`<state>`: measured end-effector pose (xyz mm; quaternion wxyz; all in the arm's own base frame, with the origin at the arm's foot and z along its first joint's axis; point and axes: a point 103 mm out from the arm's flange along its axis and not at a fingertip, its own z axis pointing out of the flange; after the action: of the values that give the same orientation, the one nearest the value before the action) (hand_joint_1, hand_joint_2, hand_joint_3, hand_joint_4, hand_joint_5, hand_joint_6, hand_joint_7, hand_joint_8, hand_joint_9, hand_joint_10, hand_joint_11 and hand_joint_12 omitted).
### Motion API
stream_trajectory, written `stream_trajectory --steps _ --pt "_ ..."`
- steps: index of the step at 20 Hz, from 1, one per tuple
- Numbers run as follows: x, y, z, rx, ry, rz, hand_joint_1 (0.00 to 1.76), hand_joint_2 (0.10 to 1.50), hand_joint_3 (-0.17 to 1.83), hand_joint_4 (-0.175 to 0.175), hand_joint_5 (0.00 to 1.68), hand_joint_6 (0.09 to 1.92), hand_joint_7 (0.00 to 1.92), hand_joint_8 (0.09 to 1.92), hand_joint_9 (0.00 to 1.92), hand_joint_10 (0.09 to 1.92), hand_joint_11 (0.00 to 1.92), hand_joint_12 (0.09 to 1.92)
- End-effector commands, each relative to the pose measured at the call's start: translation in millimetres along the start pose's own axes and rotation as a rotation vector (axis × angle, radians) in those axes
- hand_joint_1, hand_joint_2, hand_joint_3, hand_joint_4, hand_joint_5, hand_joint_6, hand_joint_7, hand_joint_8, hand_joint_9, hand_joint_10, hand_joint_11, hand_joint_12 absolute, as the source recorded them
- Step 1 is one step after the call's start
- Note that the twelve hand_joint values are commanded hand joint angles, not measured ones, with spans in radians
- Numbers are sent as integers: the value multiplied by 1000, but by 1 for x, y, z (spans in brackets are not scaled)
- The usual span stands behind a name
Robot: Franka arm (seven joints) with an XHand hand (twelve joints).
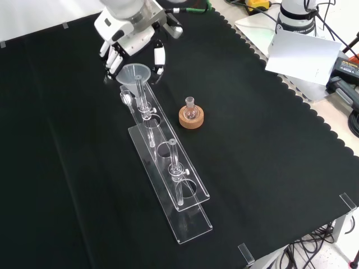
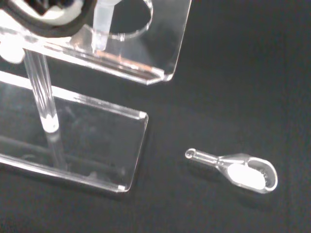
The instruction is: Pick up the funnel from the transparent funnel stand.
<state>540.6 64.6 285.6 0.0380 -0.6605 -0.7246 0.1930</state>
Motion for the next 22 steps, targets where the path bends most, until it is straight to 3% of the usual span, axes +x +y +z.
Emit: stream_trajectory --steps 1,8,15,22 --pt "-2 -22 -31 -102 -30 5 824 685 532 -47 643 127 597 699 892 493 501 1353" --pt "-9 -50 -58 -101 -72 29 831 685 552 3 746 533 779 634 961 415 550 1301" --pt "-15 -86 -78 -85 -92 62 829 689 562 16 760 642 814 646 975 415 572 1286" --pt "-11 -117 -74 -45 -159 96 825 689 570 16 747 688 814 655 985 417 584 1278"
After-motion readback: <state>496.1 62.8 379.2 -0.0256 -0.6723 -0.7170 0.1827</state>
